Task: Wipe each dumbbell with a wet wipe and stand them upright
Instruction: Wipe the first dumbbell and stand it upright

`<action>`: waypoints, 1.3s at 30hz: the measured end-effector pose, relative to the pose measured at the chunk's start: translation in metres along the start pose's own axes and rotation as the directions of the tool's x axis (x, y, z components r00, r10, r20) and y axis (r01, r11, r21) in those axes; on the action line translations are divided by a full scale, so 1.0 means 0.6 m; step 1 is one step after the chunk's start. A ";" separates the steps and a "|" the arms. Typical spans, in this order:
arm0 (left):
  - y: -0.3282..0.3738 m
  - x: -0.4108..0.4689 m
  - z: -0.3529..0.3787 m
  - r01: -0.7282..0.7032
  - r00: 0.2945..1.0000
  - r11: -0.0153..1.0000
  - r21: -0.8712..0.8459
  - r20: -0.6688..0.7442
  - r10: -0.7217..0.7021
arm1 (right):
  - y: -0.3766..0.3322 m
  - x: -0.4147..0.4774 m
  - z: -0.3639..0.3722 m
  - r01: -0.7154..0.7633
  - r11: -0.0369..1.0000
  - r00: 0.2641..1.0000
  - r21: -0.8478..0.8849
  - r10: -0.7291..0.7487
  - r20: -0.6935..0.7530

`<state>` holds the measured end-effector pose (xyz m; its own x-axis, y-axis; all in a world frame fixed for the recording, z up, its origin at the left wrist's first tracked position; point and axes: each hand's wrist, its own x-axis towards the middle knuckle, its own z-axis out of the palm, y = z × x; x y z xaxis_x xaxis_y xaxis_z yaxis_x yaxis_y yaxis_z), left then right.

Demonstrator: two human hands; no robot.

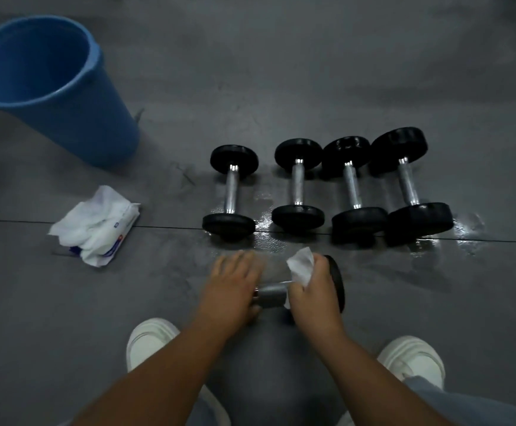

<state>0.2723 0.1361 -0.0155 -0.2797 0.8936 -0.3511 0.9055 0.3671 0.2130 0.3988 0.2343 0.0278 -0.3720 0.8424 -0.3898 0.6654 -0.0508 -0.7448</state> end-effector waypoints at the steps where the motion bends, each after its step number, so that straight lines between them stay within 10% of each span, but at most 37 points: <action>1: -0.010 -0.019 0.003 0.137 0.990 0.985 -0.108 0.039 -0.134 | -0.001 0.003 0.013 0.011 1.000 0.999 0.008 -0.012 0.051; 6: -0.018 -0.040 0.023 0.336 0.941 0.798 -0.500 0.212 -0.264 | 0.033 0.012 0.057 0.344 0.917 0.889 -0.203 -0.249 0.385; 11: -0.039 -0.024 0.018 0.343 0.939 0.690 -0.637 0.251 -0.235 | 0.070 0.029 0.074 0.745 0.367 0.668 -0.558 -0.404 0.626; 16: -0.043 -0.008 -0.003 0.341 0.939 0.671 -0.659 0.272 -0.211 | 0.029 0.066 0.101 0.637 0.499 0.736 -0.587 -0.166 0.657; 23: -0.057 0.006 -0.003 0.345 0.933 0.655 -0.672 0.318 -0.166 | 0.068 0.015 0.095 0.699 0.398 0.711 -0.594 -0.306 0.633; 31: -0.069 0.024 -0.006 0.376 0.913 0.648 -0.663 0.384 -0.136 | 0.050 0.031 0.080 0.700 0.588 0.692 -0.406 -0.416 0.590; 34: -0.078 0.024 -0.004 0.388 0.907 0.582 -0.715 0.407 -0.105 | 0.031 0.066 0.070 0.481 0.804 0.806 -0.349 -0.250 0.536; 39: -0.088 -0.004 0.006 0.387 0.921 0.293 -0.874 0.380 -0.082 | 0.052 0.040 0.102 0.662 0.586 0.730 -0.467 -0.361 0.580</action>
<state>0.2264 0.1139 -0.0293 -0.2106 0.6949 -0.6875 -0.1223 0.6791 0.7238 0.3712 0.2202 -0.0379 -0.8875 0.3218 -0.3299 0.4464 0.7784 -0.4414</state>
